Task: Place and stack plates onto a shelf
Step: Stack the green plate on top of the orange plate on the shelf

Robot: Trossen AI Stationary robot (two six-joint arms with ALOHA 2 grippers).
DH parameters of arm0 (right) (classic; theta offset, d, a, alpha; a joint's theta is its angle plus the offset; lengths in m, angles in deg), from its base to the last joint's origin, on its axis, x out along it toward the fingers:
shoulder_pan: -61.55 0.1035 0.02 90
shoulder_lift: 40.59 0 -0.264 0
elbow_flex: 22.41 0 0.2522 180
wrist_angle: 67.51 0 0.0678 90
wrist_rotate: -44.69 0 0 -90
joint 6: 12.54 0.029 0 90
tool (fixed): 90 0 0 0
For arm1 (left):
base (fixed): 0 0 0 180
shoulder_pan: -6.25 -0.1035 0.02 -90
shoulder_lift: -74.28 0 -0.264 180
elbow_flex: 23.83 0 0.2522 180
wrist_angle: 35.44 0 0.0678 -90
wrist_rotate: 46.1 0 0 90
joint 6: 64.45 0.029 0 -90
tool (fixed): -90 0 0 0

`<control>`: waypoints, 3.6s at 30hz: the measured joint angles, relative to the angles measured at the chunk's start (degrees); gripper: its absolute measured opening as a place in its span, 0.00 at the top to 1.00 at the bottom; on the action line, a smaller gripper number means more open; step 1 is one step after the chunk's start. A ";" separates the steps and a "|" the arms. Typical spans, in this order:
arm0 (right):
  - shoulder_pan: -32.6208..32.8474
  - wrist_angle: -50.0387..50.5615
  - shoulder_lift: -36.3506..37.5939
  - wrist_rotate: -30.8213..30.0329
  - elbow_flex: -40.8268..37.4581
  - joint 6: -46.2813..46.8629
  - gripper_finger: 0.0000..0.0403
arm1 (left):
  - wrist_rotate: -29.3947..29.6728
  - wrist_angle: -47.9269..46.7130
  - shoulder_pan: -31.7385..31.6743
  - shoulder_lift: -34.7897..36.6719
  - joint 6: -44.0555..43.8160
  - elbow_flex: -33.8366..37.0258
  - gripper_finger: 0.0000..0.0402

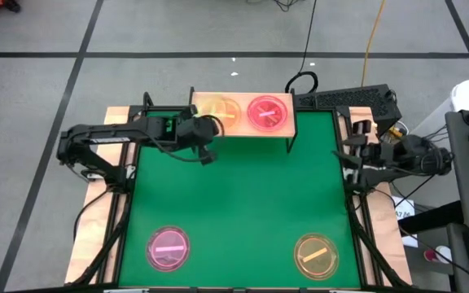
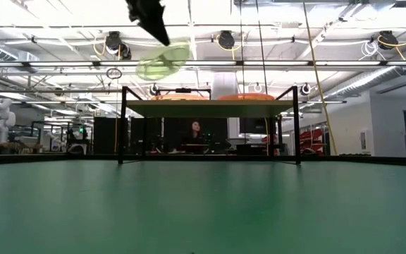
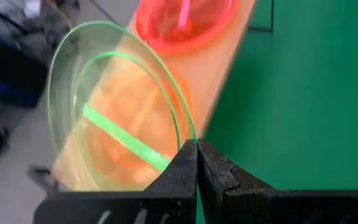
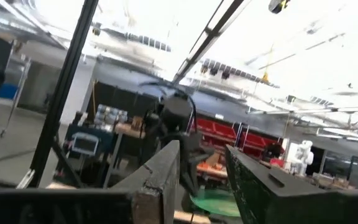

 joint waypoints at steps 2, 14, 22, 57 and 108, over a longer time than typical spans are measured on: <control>0.00 -0.14 0.79 0.08 0.01 0.00 0.72 | 0.01 2.77 -0.73 -1.23 3.14 -0.07 1.00; 0.00 -0.06 -0.16 0.20 -1.57 1.15 0.72 | 0.16 8.38 -4.54 -8.89 13.07 -0.02 1.00; 0.00 -2.94 -0.35 0.21 -7.54 -1.56 0.72 | 0.14 8.24 -5.37 -9.09 12.94 -0.02 0.96; 0.00 -2.10 -4.56 3.26 -28.76 -1.49 0.72 | -2.23 7.53 -7.83 -9.66 10.80 0.11 0.95; 0.00 -2.15 -4.56 3.25 -28.83 -1.49 0.72 | 4.52 9.93 -7.32 -10.31 18.67 2.97 0.95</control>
